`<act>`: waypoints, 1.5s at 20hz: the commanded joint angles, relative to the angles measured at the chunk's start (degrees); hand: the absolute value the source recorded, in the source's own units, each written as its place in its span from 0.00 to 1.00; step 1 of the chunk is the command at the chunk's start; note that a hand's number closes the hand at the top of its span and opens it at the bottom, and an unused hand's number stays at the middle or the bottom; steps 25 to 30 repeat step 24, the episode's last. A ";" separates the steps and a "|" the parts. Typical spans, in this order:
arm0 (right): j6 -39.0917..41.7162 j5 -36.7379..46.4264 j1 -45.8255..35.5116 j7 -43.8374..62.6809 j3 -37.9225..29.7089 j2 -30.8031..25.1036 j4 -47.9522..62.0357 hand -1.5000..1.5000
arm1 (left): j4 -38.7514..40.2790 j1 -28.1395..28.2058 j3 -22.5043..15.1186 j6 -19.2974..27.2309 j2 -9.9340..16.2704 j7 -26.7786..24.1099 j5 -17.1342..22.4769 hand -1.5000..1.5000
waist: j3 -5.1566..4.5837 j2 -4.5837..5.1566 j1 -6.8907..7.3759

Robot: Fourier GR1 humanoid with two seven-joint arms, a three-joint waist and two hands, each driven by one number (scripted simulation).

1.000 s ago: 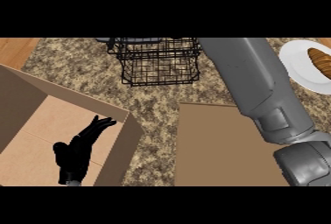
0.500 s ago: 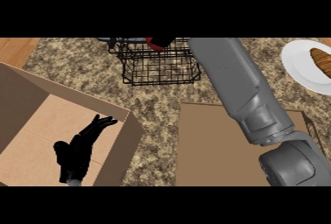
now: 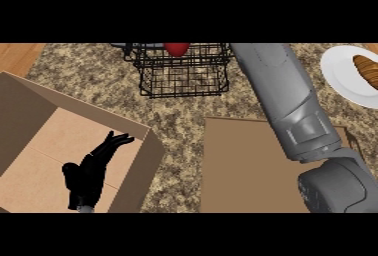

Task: Pick the tomato from the tray and place it in the tiered basket

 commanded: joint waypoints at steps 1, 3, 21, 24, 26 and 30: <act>-6.38 -1.86 0.12 -3.34 -3.66 -4.02 -1.54 0.00 | 4.07 -1.81 0.48 0.78 1.62 2.09 -2.16 0.50 | -0.51 0.29 -0.96; -8.74 -1.98 -1.52 0.95 -4.30 -5.38 -2.02 0.00 | 1.53 -0.37 0.43 -0.25 3.83 4.12 -1.22 0.50 | -0.50 -0.48 -1.60; 22.86 -11.55 14.93 -3.62 -13.83 -42.14 0.93 0.00 | 4.05 1.66 0.24 0.80 2.05 -1.22 -0.87 0.50 | -0.44 -0.40 -2.54; 28.14 -13.33 19.90 -8.76 -15.49 -44.84 2.90 0.00 | 5.43 1.26 -0.29 1.61 1.19 -1.02 -1.12 0.50 | -0.38 -0.05 -2.25; 28.14 -13.33 19.90 -8.76 -15.49 -44.84 2.90 0.00 | 5.43 1.26 -0.29 1.61 1.19 -1.02 -1.12 0.50 | -0.38 -0.05 -2.25; 28.14 -13.33 19.90 -8.76 -15.49 -44.84 2.90 0.00 | 5.43 1.26 -0.29 1.61 1.19 -1.02 -1.12 0.50 | -0.38 -0.05 -2.25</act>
